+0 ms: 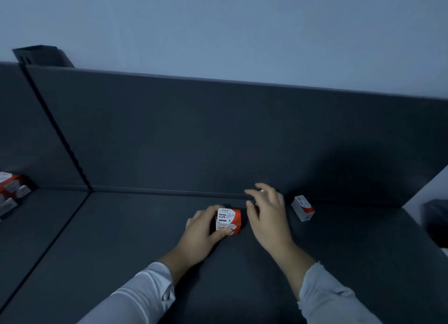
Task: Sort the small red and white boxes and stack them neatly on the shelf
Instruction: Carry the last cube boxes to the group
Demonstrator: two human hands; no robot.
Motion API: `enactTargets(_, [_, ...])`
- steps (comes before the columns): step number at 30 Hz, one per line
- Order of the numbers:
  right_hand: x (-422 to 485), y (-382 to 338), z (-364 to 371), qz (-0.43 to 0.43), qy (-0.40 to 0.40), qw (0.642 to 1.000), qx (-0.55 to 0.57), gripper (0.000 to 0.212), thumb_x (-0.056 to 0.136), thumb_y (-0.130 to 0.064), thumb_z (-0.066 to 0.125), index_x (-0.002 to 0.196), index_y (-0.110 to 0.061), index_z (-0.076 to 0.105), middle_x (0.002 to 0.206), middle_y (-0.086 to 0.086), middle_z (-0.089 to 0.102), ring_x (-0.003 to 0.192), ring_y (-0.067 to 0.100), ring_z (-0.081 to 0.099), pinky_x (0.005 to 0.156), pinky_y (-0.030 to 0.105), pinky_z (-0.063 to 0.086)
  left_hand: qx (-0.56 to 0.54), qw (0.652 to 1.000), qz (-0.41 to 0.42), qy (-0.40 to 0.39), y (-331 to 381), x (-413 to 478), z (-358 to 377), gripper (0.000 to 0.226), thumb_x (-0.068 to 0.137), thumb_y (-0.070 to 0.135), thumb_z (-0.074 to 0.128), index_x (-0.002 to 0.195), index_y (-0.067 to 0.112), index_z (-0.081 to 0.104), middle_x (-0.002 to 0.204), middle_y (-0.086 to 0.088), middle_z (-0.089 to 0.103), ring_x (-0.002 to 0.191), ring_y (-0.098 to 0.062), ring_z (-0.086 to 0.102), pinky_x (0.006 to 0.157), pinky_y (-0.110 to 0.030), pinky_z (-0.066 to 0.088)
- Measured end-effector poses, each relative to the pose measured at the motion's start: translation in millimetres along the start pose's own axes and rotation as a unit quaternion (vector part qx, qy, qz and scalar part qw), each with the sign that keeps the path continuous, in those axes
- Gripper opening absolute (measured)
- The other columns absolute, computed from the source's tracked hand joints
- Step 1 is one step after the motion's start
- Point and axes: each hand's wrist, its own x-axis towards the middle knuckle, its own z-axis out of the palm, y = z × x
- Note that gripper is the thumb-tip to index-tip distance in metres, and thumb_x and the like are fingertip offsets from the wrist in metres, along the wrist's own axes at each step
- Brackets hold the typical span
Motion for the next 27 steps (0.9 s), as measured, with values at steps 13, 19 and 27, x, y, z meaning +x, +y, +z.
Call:
enactTargets(13, [2.9,23.4,-16.5,0.182,-0.077,0.969,0.15,0.038,0.092,-0.007,0.056,0.12,-0.033,0.053,0.113,-0.004,0.058,0.098,0.016,0.058,0.085,0.03,0.047,-0.013,1.0,-0.015,0.01,-5.9,0.8,1.2,0.043,0.087,0.044,0.067,0.124,0.038,0.047,0.116,0.021,0.057,0.113,-0.002,0.04,0.099,-0.027,0.029])
enactTargets(19, [-19.6,36.9,-13.9,0.166,-0.133,0.977,0.011,0.03,0.096,-0.021,0.054,0.124,-0.018,0.061,0.119,0.003,0.06,0.114,0.022,0.051,0.092,0.028,0.042,-0.011,1.0,-0.016,0.006,-5.5,0.5,1.9,0.042,0.087,0.044,0.066,0.124,0.041,0.046,0.115,0.023,0.057,0.114,-0.003,0.04,0.098,-0.027,0.029])
enactTargets(27, [-8.3,55.0,-44.6,0.198,-0.02,0.97,-0.139,0.045,0.093,-0.028,0.059,0.136,-0.02,0.052,0.148,0.012,0.038,0.129,0.036,0.032,0.107,0.041,0.032,-0.008,1.0,-0.013,0.009,-4.9,0.0,2.2,0.042,0.088,0.045,0.066,0.124,0.04,0.046,0.115,0.023,0.057,0.113,-0.006,0.042,0.101,-0.031,0.032])
